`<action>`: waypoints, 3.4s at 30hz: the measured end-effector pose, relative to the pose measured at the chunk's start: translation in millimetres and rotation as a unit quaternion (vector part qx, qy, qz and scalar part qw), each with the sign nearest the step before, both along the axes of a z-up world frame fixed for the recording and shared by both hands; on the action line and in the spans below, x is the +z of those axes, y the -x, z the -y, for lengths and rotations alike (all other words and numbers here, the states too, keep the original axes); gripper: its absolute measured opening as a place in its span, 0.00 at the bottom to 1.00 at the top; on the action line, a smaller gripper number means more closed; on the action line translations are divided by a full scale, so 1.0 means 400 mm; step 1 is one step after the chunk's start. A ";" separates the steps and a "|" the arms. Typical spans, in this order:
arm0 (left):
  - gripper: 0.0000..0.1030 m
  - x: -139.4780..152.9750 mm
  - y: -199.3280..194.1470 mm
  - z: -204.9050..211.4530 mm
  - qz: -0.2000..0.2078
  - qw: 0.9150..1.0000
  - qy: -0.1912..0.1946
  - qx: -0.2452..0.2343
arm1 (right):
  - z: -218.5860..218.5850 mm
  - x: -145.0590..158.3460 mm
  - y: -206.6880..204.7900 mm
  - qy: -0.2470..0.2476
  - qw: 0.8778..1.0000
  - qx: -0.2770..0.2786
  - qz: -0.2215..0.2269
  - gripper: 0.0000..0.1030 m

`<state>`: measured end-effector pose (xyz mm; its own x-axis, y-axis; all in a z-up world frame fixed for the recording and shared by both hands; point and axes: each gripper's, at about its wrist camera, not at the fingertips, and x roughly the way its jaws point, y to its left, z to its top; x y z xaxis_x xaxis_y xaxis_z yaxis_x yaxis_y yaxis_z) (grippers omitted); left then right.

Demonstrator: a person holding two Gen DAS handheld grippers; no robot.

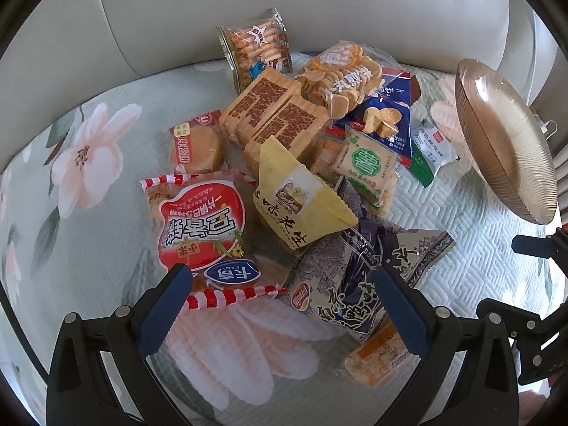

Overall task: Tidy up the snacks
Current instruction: 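Move both tools toward the snack pile, then grasp the red striped bread bag with left tool while right tool grasps orange cake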

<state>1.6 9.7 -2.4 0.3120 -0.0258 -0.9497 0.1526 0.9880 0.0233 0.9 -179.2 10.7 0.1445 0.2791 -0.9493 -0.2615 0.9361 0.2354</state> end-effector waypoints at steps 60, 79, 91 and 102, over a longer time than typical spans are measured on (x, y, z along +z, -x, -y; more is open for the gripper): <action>1.00 -0.008 -0.027 -0.041 0.012 0.999 0.015 0.026 | -0.111 -0.041 0.025 0.001 0.998 0.067 -0.015 1.00; 0.99 -0.032 -0.082 -0.247 0.016 0.988 0.073 0.134 | -0.261 -0.131 0.054 -0.009 0.991 0.131 -0.038 1.00; 0.83 -0.191 -0.100 -0.143 -0.021 0.998 0.009 0.053 | -0.339 -0.182 0.087 0.058 0.986 0.154 0.010 0.97; 0.69 -0.176 -0.046 -0.107 0.016 0.999 -0.012 0.046 | -0.253 -0.170 0.098 -0.014 0.996 0.091 -0.014 0.78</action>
